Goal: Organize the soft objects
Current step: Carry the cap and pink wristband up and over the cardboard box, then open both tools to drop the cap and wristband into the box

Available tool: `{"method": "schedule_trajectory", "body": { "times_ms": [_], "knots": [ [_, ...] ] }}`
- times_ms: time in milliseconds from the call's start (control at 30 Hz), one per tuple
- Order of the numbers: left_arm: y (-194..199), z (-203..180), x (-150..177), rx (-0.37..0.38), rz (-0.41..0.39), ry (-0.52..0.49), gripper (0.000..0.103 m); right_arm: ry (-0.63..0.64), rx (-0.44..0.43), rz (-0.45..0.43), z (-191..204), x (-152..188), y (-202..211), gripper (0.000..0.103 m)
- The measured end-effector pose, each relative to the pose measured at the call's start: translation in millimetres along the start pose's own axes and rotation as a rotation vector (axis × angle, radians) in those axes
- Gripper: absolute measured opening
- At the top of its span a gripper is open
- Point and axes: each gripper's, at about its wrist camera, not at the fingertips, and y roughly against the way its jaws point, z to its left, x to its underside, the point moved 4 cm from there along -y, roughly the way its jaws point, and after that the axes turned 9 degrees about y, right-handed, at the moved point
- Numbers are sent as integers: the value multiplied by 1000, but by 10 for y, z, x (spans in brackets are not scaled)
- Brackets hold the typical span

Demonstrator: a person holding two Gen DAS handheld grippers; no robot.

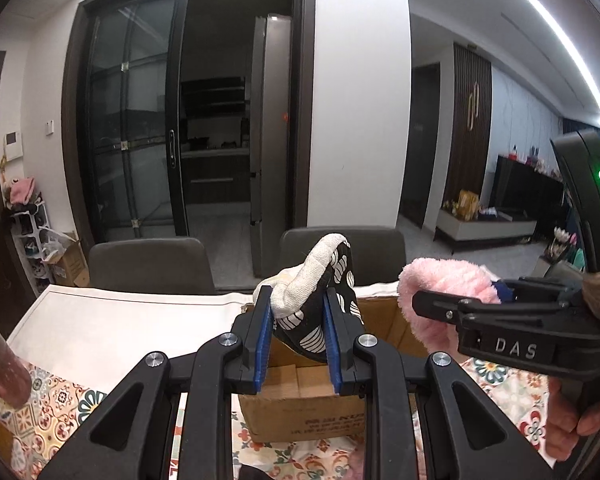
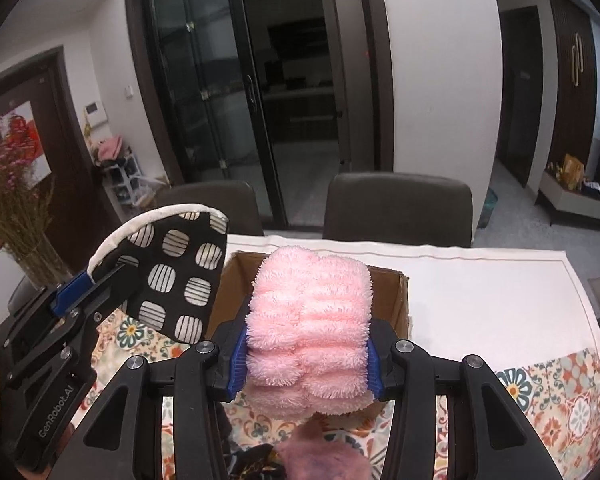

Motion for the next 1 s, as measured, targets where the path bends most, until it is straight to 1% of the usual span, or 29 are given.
{"method": "schedule_trajectory", "body": {
  "times_ms": [167,233,367,433,533,600,700,800,900,933,1000],
  "knots": [
    [-347,-8,-17,-24,64,-19,24,-18,-42,104,-122,-80,-362,46],
    [-460,-7,-13,-28,83,-19,24,-24,-60,140,-165,-75,-489,46],
    [-714,-55,47,-33,147,-28,24,-62,-87,205,-264,-19,-770,46],
    [-830,-64,104,-45,179,-36,24,-76,-85,237,-315,-6,-918,47],
    [-983,-62,166,-51,231,-34,25,-112,-110,292,-344,77,-1099,47],
    [-1069,-70,201,-56,257,-39,25,-107,-89,310,-371,114,-1181,47],
    [-1170,-88,234,-62,292,-53,30,-110,-99,347,-390,152,-1295,47],
    [-1223,-97,249,-63,320,-58,37,-117,-101,380,-418,186,-1396,48],
    [-1247,-77,251,-62,331,-45,48,-123,-113,424,-436,227,-1482,53],
    [-1239,-88,252,-58,334,-46,54,-121,-116,435,-444,237,-1498,56],
    [-1240,-45,231,-55,339,-50,56,-104,-114,457,-431,252,-1536,62]
  ]
}}
